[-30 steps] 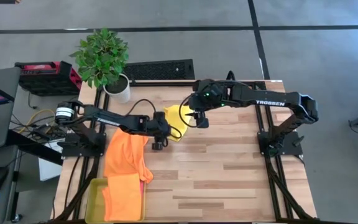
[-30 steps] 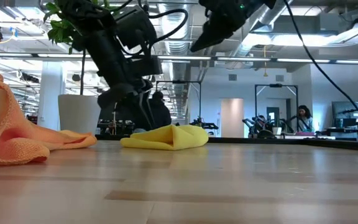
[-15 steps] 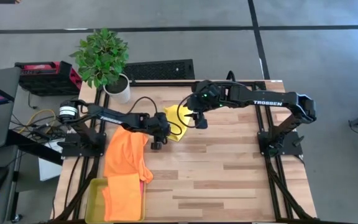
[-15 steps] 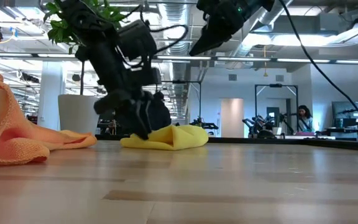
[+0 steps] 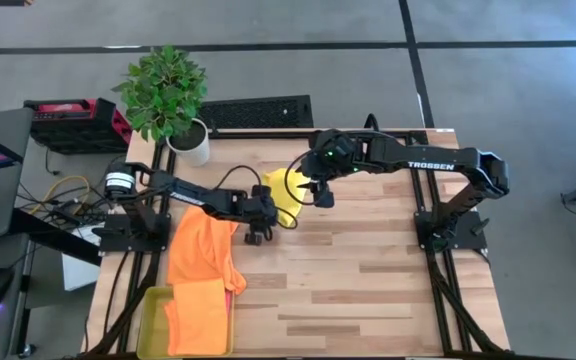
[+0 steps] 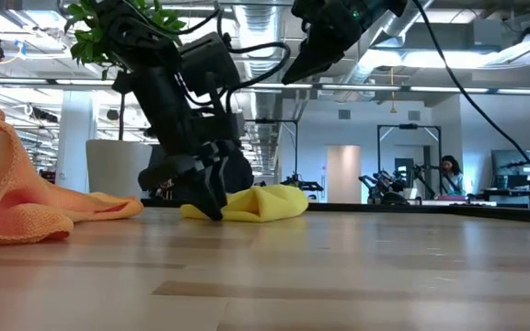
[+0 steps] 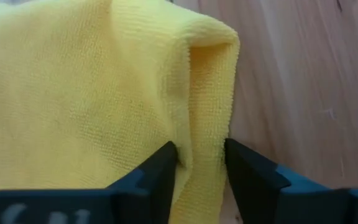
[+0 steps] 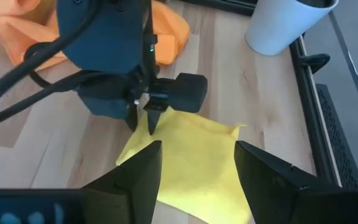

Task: Fold microfiber towels
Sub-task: Put the folded yellow microfiber towel into the yellow bin

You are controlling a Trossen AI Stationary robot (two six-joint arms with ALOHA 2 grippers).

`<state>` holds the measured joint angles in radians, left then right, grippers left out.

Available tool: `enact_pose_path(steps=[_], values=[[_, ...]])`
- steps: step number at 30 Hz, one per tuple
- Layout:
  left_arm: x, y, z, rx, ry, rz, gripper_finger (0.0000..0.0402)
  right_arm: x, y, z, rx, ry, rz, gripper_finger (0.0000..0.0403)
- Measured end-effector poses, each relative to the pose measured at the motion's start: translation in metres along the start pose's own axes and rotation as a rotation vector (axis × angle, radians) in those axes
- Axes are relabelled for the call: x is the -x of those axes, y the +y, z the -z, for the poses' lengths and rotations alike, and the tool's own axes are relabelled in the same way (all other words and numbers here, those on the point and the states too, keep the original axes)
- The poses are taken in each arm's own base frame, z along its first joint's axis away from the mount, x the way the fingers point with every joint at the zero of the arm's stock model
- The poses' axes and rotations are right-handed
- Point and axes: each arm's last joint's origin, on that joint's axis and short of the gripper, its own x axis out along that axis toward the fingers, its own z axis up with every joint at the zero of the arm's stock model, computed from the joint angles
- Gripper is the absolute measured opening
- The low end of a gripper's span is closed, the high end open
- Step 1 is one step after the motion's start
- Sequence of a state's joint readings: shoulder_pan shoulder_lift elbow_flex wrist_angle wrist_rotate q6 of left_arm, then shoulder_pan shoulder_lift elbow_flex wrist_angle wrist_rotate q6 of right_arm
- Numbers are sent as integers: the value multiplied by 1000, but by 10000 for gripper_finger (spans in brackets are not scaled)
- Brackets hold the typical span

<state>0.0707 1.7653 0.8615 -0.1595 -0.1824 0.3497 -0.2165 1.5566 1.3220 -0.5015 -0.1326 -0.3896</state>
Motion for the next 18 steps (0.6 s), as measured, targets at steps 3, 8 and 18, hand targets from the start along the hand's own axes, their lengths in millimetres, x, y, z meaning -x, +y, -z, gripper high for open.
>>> enact_pose_path(steps=[3,8,18], values=[[0,-1,2,29,23,16,87,0,0,0,0,0,0,225],[1,-3,6,143,47,67,11,0,-1,1,-2,2,5,225],[59,-2,6,499,26,291,2,0,-2,4,-6,31,-4,225]])
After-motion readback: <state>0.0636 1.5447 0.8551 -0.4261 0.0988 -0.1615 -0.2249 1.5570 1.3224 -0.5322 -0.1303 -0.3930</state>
